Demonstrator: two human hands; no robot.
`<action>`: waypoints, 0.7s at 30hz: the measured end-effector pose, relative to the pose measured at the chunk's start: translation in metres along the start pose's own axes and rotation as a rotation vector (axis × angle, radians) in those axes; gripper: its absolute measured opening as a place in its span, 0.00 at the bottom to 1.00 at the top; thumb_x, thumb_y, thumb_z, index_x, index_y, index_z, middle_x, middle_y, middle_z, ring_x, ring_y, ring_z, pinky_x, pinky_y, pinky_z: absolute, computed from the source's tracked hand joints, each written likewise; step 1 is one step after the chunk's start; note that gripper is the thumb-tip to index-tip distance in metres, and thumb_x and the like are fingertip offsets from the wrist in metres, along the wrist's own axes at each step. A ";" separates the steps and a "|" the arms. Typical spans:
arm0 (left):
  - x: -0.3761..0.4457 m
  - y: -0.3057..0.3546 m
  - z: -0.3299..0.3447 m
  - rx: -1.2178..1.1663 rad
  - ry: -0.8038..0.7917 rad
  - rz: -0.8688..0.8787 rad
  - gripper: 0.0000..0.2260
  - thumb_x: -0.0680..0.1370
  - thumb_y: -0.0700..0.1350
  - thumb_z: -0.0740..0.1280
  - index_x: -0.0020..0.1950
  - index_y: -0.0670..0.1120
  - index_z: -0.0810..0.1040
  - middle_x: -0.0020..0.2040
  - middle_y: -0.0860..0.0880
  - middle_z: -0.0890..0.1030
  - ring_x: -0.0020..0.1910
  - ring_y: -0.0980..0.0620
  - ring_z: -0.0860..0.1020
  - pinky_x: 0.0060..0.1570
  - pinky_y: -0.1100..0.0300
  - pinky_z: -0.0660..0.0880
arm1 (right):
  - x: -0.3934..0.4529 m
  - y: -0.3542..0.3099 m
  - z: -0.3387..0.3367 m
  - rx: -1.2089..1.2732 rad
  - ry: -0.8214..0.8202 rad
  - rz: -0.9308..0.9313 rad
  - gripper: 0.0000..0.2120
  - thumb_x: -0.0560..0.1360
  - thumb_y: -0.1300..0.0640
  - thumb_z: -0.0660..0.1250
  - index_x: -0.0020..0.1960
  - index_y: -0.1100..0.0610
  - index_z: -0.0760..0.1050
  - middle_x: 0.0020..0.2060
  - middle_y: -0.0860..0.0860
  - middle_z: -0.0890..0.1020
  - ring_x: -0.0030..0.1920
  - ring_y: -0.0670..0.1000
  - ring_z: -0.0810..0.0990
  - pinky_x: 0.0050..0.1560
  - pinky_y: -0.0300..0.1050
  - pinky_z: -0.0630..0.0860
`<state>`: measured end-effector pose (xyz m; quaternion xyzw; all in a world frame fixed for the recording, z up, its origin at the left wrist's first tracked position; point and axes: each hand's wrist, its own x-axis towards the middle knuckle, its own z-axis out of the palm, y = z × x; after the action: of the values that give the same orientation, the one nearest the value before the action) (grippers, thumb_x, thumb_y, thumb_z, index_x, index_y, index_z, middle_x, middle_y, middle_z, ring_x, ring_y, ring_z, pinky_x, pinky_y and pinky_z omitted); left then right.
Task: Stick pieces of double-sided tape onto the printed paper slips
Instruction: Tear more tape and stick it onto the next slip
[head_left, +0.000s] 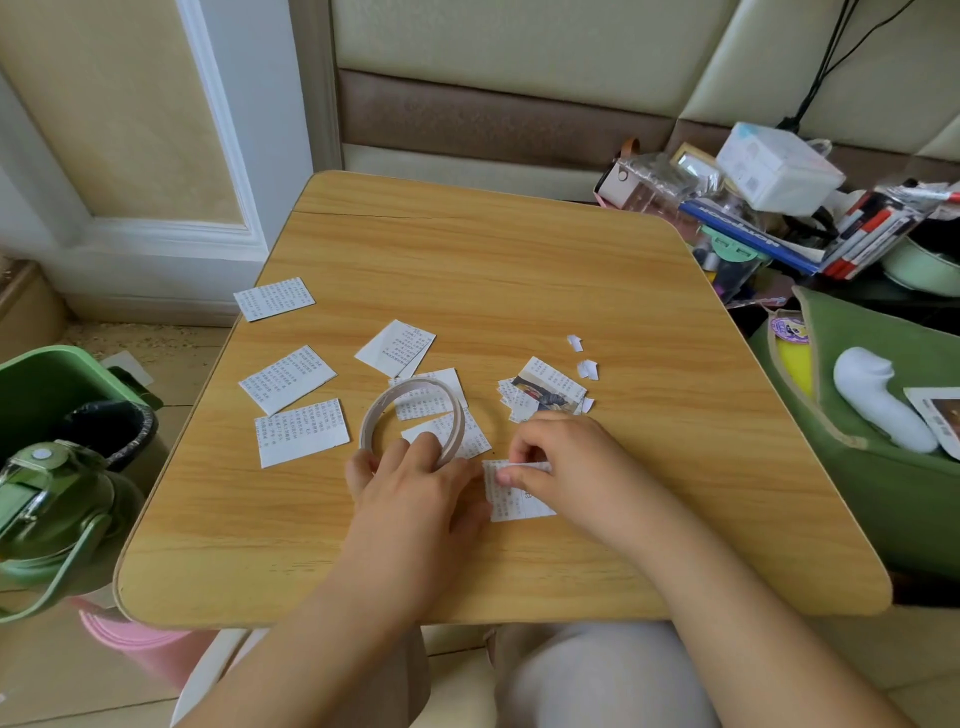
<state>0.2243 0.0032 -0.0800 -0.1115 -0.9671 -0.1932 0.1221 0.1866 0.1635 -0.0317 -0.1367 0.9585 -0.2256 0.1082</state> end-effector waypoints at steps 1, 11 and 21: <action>0.000 0.000 0.000 0.001 -0.009 -0.003 0.10 0.65 0.55 0.67 0.44 0.56 0.83 0.35 0.56 0.62 0.36 0.49 0.73 0.44 0.56 0.53 | 0.001 0.001 0.001 0.010 -0.003 0.012 0.08 0.73 0.51 0.71 0.40 0.54 0.75 0.38 0.44 0.73 0.43 0.46 0.72 0.46 0.42 0.69; -0.001 0.001 0.002 0.009 0.010 -0.007 0.08 0.68 0.54 0.67 0.42 0.53 0.82 0.34 0.55 0.66 0.36 0.49 0.73 0.43 0.56 0.53 | 0.005 0.003 0.009 0.051 0.039 0.055 0.10 0.73 0.53 0.72 0.37 0.53 0.73 0.41 0.47 0.75 0.43 0.45 0.72 0.45 0.40 0.68; 0.004 0.006 0.001 0.032 -0.075 -0.035 0.16 0.59 0.57 0.78 0.36 0.51 0.77 0.34 0.53 0.70 0.36 0.47 0.74 0.38 0.54 0.52 | -0.003 0.007 0.013 -0.025 0.098 -0.001 0.08 0.73 0.52 0.71 0.43 0.53 0.73 0.47 0.45 0.71 0.51 0.44 0.68 0.48 0.36 0.62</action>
<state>0.2220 0.0100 -0.0780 -0.0996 -0.9758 -0.1755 0.0842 0.1913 0.1648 -0.0458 -0.1275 0.9653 -0.2199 0.0590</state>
